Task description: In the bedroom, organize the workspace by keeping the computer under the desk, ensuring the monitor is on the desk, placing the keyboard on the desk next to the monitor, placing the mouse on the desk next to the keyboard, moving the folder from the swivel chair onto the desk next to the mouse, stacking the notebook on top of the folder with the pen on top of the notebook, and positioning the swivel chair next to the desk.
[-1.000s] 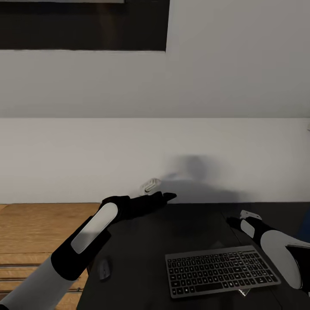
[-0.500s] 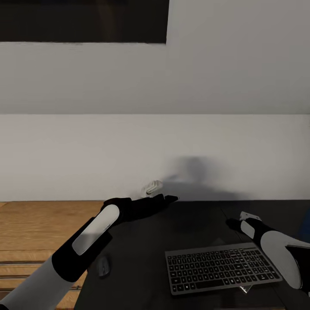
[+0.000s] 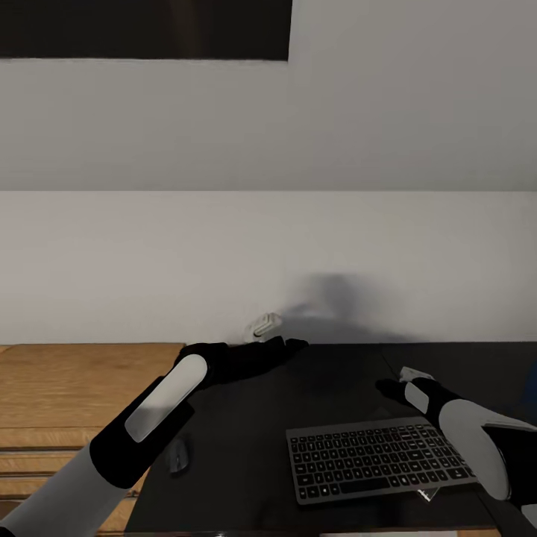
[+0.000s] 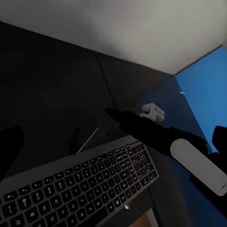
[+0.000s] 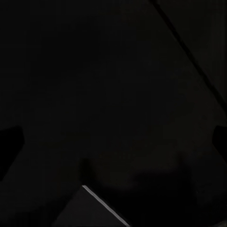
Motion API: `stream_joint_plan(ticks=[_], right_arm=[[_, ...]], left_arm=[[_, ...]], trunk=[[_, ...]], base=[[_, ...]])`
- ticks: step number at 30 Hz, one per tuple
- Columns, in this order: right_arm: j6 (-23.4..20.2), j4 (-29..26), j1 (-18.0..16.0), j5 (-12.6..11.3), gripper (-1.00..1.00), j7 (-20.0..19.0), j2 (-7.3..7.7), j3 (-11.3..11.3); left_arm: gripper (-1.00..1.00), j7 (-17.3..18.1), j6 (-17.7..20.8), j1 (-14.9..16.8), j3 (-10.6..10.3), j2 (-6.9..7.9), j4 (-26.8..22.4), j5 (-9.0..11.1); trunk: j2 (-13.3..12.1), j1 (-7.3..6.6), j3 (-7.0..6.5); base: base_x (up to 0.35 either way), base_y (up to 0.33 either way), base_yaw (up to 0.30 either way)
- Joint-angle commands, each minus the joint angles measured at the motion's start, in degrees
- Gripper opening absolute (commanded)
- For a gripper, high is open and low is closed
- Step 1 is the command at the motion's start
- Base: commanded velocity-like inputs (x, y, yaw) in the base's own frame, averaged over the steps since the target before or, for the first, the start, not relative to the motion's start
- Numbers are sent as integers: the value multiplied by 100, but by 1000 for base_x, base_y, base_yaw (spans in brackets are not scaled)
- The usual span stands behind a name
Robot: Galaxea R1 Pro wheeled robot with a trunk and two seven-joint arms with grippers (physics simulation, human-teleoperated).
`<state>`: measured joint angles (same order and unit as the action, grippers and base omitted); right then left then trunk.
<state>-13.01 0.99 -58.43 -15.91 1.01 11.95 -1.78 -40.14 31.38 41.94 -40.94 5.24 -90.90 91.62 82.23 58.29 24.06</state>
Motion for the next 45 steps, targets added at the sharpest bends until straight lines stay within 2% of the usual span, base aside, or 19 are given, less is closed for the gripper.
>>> stream_joint_plan(ticks=[1,34,39,45], right_arm=[[-8,7,-9,-24,100,11,6,-16],[-33,7,-9,-69,100,4,34,-33],[-61,7,-8,-321,100,12,35,-35],[-74,7,-8,-462,100,20,35,-33]], left_arm=[[100,-46,-9,7,-6,3,-6,47],[100,-54,-9,7,-6,10,-6,40],[100,-55,-9,7,-5,11,-6,40],[100,-55,-9,7,-3,12,-6,40]], trunk=[[6,1,7],[6,1,7],[206,111,97],[447,242,205]], base=[[0,0,0],[0,0,0],[0,0,0],[0,0,0]])
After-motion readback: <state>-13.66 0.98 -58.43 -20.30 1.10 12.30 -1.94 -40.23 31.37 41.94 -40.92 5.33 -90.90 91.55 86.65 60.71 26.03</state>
